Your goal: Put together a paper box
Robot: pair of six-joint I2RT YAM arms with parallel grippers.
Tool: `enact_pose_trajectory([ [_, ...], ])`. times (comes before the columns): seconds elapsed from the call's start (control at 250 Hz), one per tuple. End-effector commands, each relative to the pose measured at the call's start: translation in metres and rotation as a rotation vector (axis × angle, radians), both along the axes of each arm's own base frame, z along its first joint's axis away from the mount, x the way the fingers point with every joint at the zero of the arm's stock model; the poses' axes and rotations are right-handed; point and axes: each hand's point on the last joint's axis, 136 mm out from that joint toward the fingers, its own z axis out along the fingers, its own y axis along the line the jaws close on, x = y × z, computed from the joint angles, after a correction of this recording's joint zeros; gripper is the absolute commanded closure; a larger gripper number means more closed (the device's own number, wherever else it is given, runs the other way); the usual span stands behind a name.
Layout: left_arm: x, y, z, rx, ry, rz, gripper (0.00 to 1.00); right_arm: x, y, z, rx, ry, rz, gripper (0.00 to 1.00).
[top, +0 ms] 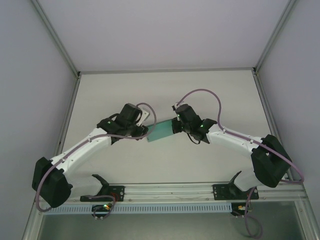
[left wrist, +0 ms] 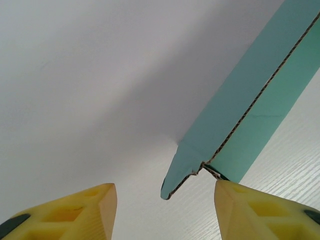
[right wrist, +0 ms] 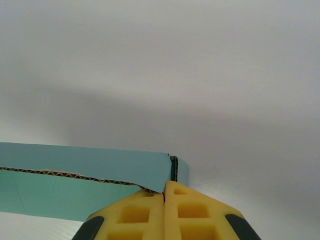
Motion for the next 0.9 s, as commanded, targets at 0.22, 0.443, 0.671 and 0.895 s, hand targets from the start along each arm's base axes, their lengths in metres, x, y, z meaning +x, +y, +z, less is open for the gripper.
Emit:
enact_pose_trajectory([
  [0.22,0.014,-0.01,0.006,-0.004,-0.021,-0.016,0.67,-0.036,-0.013,-0.058,-0.133,0.229,0.029,1.0],
  [0.443,0.015,-0.019,0.008,-0.027,-0.018,-0.009,0.76,-0.036,-0.011,-0.057,-0.134,0.231,0.034,1.0],
  [0.671,0.019,-0.017,0.004,-0.009,-0.018,0.043,0.82,-0.039,-0.012,-0.057,-0.152,0.23,0.033,1.0],
  [0.895,0.018,-0.01,-0.005,0.023,-0.008,0.097,0.87,-0.039,-0.013,-0.055,-0.146,0.225,0.03,1.0],
])
